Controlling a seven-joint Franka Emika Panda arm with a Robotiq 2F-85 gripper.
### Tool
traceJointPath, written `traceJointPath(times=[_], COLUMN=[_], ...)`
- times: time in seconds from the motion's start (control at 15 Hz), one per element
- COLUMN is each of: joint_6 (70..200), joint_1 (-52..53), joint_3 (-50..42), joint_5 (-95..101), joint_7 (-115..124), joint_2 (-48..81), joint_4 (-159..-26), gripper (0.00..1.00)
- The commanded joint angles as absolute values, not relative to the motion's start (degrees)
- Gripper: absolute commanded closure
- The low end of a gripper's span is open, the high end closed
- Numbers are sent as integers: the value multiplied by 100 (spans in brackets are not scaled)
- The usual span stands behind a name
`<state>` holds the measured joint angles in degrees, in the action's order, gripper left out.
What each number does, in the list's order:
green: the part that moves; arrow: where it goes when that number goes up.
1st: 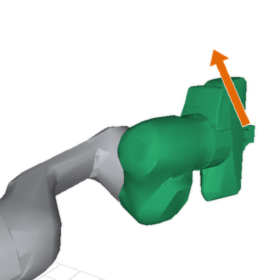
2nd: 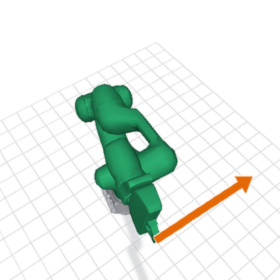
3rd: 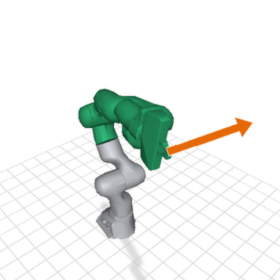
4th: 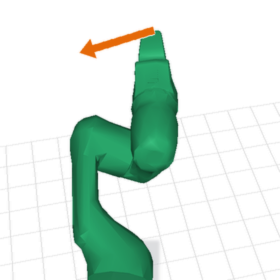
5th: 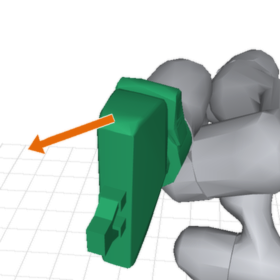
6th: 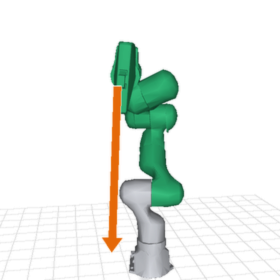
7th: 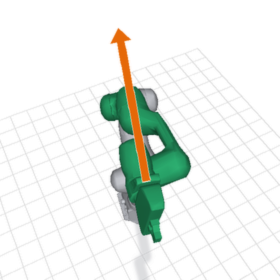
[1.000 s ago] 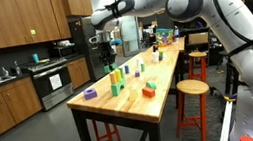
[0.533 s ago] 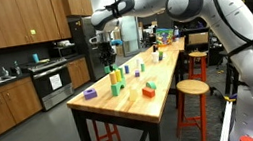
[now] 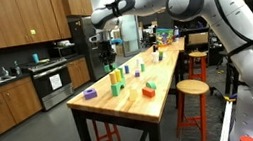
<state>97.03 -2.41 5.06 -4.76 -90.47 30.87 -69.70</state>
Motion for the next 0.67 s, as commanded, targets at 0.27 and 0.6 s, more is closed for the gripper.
traceJointPath(times=[0.27,0.6], joint_6=[9712,9705], joint_1=[-312,-313], joint_3=[565,537], joint_5=[-491,-478], joint_7=[-9278,-9321], joint_2=[2878,2880], joint_4=[-7213,-7235], gripper=[84,84])
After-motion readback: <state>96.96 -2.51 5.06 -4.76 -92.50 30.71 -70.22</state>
